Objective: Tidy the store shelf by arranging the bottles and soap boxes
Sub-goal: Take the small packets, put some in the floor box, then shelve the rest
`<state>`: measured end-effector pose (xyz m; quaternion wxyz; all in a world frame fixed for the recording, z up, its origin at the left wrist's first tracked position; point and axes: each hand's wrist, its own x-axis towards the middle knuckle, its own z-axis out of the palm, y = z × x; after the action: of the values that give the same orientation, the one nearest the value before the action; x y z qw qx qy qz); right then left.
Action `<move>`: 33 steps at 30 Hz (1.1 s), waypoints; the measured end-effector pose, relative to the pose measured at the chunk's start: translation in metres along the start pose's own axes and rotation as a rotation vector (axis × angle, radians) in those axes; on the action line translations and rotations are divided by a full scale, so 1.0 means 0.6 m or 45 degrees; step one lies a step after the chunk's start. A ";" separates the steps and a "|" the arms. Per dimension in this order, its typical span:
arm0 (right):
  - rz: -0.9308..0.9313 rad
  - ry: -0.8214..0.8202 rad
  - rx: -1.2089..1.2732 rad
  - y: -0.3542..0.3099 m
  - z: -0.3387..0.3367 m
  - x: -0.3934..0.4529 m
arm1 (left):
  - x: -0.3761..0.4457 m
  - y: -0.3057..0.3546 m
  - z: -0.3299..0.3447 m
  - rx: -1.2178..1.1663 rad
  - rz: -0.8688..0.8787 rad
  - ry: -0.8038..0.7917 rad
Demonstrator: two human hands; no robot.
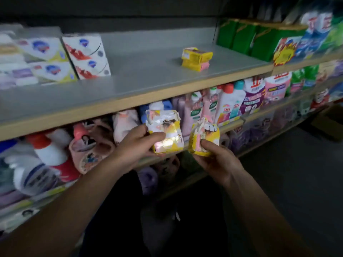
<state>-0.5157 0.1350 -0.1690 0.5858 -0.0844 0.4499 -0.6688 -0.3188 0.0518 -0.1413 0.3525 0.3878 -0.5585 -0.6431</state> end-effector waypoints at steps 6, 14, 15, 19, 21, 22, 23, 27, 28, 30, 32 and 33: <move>0.137 -0.139 -0.263 0.136 -0.032 -0.060 | -0.115 -0.124 -0.056 -0.262 -0.153 0.092; 0.283 -0.040 -0.287 0.240 -0.077 -0.060 | -0.152 -0.216 -0.087 -0.607 -0.583 0.357; 0.272 -0.024 -0.299 0.245 -0.079 -0.052 | -0.148 -0.222 -0.091 -0.618 -0.591 0.391; 0.326 0.008 -0.310 0.256 -0.087 -0.005 | -0.119 -0.245 -0.095 -0.581 -0.689 0.490; 0.379 0.052 -0.313 0.259 -0.092 0.024 | -0.095 -0.267 -0.096 -0.527 -0.748 0.530; 0.403 0.075 -0.316 0.259 -0.095 0.041 | -0.080 -0.279 -0.095 -0.498 -0.777 0.530; 0.425 0.099 -0.317 0.257 -0.099 0.059 | -0.063 -0.289 -0.093 -0.465 -0.807 0.532; 0.499 0.148 -0.303 0.227 -0.113 0.124 | 0.014 -0.312 -0.076 -0.325 -0.901 0.524; 0.515 0.161 -0.311 0.216 -0.116 0.134 | 0.035 -0.309 -0.073 -0.293 -0.927 0.504; 0.526 0.205 -0.364 0.185 -0.114 0.143 | 0.071 -0.288 -0.062 -0.257 -0.960 0.466; 0.532 0.262 -0.421 0.144 -0.101 0.133 | 0.097 -0.248 -0.045 -0.243 -0.985 0.411; 0.532 0.304 -0.433 0.119 -0.091 0.122 | 0.108 -0.219 -0.031 -0.230 -0.994 0.368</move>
<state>-0.5222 0.1060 -0.2813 0.6314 -0.0075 0.6287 -0.4540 -0.3342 0.0032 -0.2800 0.1897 0.6239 -0.2560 -0.7136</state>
